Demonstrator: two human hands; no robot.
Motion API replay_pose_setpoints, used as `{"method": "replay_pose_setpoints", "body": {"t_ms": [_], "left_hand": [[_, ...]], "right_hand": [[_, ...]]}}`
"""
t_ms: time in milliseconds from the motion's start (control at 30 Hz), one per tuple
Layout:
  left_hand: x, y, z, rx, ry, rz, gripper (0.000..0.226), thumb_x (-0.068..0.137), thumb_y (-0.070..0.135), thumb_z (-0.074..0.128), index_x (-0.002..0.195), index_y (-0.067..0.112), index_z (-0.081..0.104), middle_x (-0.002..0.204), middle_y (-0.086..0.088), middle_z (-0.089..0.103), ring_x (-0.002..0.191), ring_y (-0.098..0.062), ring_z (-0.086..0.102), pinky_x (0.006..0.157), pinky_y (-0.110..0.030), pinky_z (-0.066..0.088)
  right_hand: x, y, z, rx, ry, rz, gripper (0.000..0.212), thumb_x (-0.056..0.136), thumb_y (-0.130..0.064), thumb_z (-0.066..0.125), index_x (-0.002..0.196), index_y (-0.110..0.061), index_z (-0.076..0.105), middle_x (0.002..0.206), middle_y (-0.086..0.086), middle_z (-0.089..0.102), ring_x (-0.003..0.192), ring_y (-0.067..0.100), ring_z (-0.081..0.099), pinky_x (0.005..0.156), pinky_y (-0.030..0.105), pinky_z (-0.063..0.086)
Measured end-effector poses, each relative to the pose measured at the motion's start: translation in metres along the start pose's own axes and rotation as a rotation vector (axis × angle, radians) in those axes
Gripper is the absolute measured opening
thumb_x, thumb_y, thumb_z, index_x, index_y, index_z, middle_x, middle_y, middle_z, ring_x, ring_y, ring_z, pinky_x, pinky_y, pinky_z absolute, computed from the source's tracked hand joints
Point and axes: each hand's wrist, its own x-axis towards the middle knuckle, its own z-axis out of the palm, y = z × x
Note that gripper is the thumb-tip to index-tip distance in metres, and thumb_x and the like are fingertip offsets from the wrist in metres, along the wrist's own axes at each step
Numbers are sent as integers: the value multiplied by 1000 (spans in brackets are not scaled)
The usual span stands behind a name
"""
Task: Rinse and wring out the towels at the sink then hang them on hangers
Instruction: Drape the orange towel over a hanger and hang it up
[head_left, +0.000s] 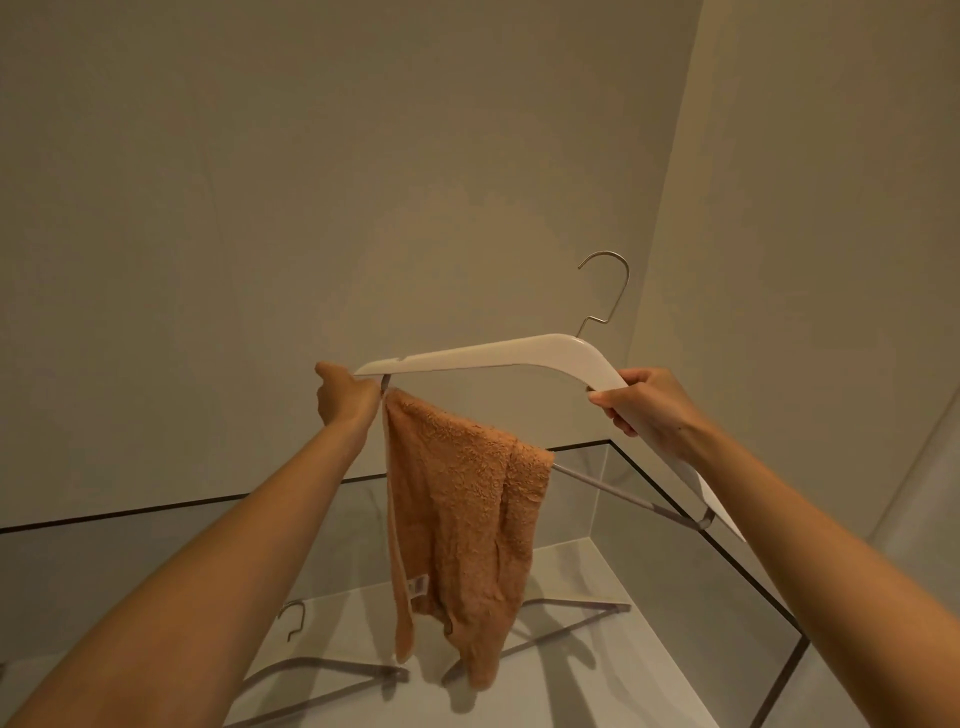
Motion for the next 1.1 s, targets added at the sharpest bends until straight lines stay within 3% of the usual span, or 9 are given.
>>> {"method": "replay_pose_setpoints", "body": {"t_ms": [133,267,433,533,667,867,933,1000,1100], "left_hand": [[-19,16,2,358,14,384,70,74,2,65,135,6,31,137,-15,34,126,-33,36,100,-39,35],[-46,37,25,706,-329,825,59,77,16,63,132,14,41,129,-10,47,117,-29,47,94,-34,38],[-59,50,39,777,-292,888,40,82,30,63,115,8,59,110,-13,65,100,-31,60,74,-33,45],[-62,47,38,729,-204,830,37,83,29,64,113,7,62,107,-13,66,98,-30,61,67,-29,39],[-62,41,35,696,-141,728,35,83,25,64,113,8,62,106,-14,67,98,-31,61,65,-30,40],[-59,38,30,594,-109,628,33,80,22,65,110,7,65,102,-15,67,94,-33,62,61,-29,42],[-58,39,28,580,-97,616,33,79,23,65,109,7,65,102,-14,67,93,-32,62,59,-29,41],[-56,38,23,580,-74,595,33,78,22,66,108,7,66,101,-15,67,93,-33,62,60,-29,40],[-51,33,18,591,-48,555,33,78,21,67,108,7,66,101,-16,68,94,-34,62,60,-30,41]], "right_hand": [[-2,-2,1,-72,-25,7,10,77,-5,70,80,-12,63,68,10,56,57,17,48,50,24,37],[-6,-7,8,-129,-97,-27,18,77,-4,69,95,-3,66,70,10,56,57,16,47,50,25,35],[-10,-10,10,-131,-119,-110,31,75,-8,73,104,-12,61,82,6,62,68,15,57,61,26,47],[-4,6,13,-287,127,-262,43,80,-21,70,119,-17,54,108,-1,53,100,13,50,86,28,43],[-18,48,32,-61,668,-142,15,85,-11,55,98,-5,51,97,10,51,89,23,47,77,31,36],[-42,80,81,-57,-415,249,44,98,-41,37,125,-12,55,115,-4,52,108,13,47,101,35,31],[-40,85,84,-107,-496,239,36,94,-37,50,120,-14,57,117,-2,55,107,14,49,102,39,35],[-33,89,82,-130,-430,229,12,88,-22,63,92,-11,60,95,5,60,86,14,55,84,34,48],[-28,87,78,-99,-464,207,16,84,-11,63,71,-15,56,76,2,57,69,11,52,63,22,45]]}}
